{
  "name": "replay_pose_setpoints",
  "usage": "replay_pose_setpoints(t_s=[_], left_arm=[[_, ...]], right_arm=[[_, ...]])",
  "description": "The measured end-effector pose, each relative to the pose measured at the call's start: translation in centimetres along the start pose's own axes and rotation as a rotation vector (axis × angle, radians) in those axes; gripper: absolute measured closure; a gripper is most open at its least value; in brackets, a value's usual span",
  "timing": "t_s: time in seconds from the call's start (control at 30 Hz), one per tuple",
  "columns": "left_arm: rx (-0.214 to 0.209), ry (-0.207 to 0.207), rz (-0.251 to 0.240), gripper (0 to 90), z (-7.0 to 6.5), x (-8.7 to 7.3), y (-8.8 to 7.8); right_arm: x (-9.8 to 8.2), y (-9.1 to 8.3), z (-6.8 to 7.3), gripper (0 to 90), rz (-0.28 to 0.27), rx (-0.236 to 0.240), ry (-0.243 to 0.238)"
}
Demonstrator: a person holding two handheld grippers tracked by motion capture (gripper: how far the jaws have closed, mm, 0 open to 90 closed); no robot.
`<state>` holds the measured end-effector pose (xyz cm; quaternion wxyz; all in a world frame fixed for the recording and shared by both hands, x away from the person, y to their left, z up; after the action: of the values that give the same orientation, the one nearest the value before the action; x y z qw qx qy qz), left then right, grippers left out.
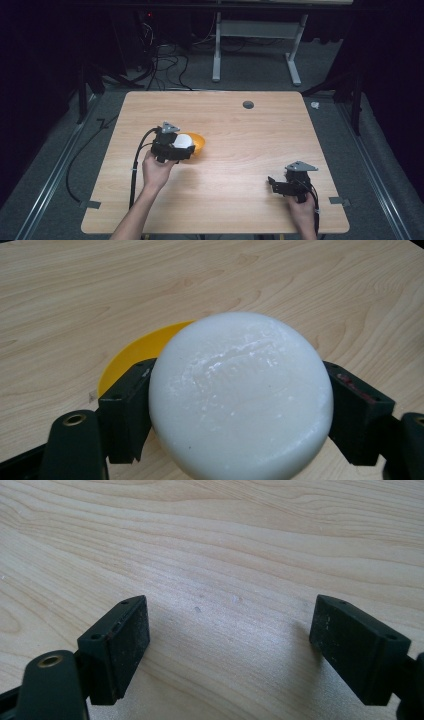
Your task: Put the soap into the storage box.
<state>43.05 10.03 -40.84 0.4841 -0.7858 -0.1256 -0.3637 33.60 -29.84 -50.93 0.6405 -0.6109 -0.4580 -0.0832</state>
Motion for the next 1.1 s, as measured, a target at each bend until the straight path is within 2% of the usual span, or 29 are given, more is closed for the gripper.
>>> replay_pose_setpoints(t_s=[0.2,0.47,0.8,1.1], left_arm=[[-0.005,-0.010,0.001,23.8,0.1,0.8,0.6],[0.022,-0.012,-0.002,23.8,0.3,1.9,1.3],[0.022,-0.072,0.002,23.8,1.2,2.2,2.7],[0.056,-0.096,0.022,23.8,1.9,2.1,4.2]], right_arm=[[0.0,0.0,0.0,17.2,-0.002,0.000,0.002],[0.0,0.0,0.0,17.2,-0.001,0.000,0.001],[0.0,0.0,0.0,17.2,-0.001,0.000,0.000],[0.0,0.0,0.0,17.2,-0.001,0.001,0.003]])
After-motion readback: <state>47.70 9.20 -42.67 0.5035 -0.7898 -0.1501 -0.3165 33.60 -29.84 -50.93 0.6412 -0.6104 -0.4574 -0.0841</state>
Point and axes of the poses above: each handheld gripper's, and its own axes: y roughly forward along the jaws, x roughly out of its top, z roughly to its left, the point moved 1 cm from there along y, roughly forward along the jaws, and after that the axes turned 13 degrees about -y, right-handed, at the moved point
